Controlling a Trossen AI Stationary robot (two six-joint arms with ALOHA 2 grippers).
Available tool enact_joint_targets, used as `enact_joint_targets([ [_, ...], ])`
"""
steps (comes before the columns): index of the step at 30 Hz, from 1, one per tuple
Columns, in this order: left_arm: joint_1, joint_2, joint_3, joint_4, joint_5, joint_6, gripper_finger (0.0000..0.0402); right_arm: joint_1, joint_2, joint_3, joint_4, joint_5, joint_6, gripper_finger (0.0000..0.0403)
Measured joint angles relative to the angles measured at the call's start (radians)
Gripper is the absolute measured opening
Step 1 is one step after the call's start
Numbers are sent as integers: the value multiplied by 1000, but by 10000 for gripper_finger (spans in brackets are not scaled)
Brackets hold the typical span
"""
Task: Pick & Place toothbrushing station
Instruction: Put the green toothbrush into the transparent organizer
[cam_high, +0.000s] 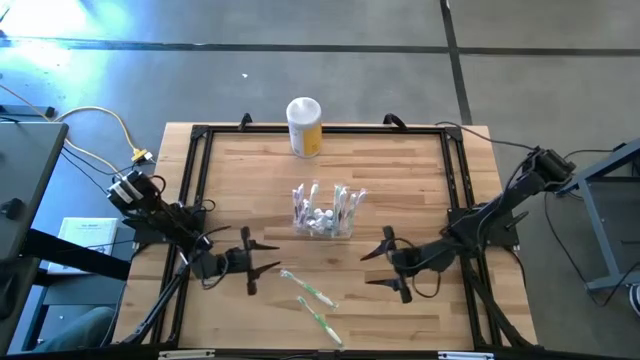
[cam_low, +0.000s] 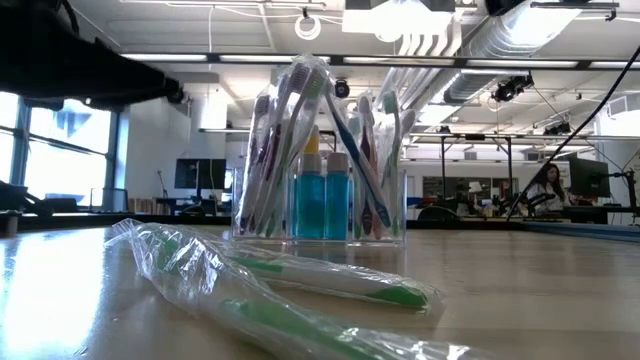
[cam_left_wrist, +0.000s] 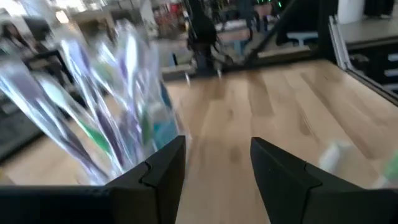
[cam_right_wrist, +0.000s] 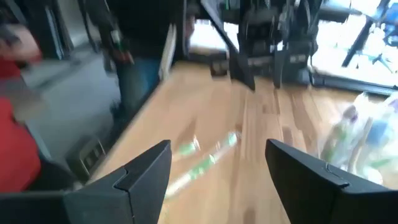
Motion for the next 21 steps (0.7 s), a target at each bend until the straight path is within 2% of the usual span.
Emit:
enact_joint_targets([
  [2, -3, -10, 0, -70, 29, -74, 175, -13, 34, 31, -55, -2, -1, 254],
  [7, -1, -22, 0, -158, 217, -218, 175, -43, 73, 51, -73, 0, -47, 254],
  [14, -1, -23, 0, -173, 333, -251, 175, -67, 78, 51, -74, -1, -55, 254],
  [18, -1, -23, 1, -221, 426, -426, 175, -66, 78, 51, -73, -10, -56, 254],
  [21, -1, -23, 1, -285, 433, -445, 175, -66, 78, 51, -74, -37, -57, 254],
])
